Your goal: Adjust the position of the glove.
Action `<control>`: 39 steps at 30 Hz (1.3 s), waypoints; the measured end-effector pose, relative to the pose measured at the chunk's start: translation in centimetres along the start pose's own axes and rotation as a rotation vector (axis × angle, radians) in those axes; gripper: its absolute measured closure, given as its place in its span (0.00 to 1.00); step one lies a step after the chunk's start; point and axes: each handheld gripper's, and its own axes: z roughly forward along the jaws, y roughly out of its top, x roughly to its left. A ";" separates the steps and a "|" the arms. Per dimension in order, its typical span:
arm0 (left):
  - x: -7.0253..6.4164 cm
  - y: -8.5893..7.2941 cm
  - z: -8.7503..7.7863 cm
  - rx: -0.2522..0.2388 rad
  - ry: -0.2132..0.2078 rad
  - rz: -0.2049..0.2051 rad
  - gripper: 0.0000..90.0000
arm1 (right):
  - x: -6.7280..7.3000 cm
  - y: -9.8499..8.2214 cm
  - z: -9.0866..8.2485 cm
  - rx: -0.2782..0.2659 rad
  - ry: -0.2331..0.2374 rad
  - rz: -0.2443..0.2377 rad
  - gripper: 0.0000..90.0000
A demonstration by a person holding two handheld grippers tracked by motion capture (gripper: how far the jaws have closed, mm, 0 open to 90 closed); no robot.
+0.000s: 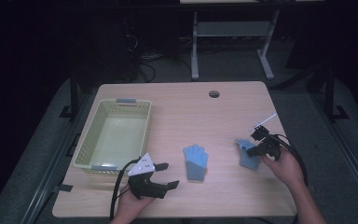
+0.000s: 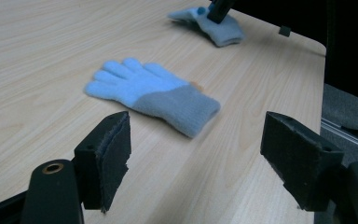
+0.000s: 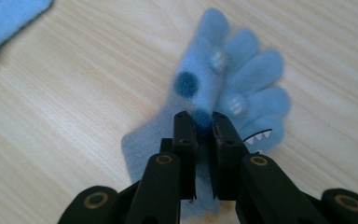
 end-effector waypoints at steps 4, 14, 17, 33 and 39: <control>-0.1 0.0 0.0 -0.007 0.005 0.003 0.27 | 0.3 0.1 -0.9 -0.024 -0.002 -0.011 0.92; -0.1 0.0 0.0 -0.009 0.005 0.001 0.27 | 2.2 1.0 -3.5 -0.092 0.015 -0.053 0.92; -0.1 0.0 0.0 -0.008 0.006 0.000 0.27 | 3.2 1.5 -4.0 -0.105 0.026 -0.078 0.92; -0.1 0.0 -0.1 -0.012 0.006 0.004 0.27 | 8.7 4.8 -4.4 -0.101 0.070 -0.196 0.91; 0.0 0.0 -0.2 -0.012 0.008 0.004 0.27 | 9.9 5.5 -3.9 -0.102 0.085 -0.224 0.91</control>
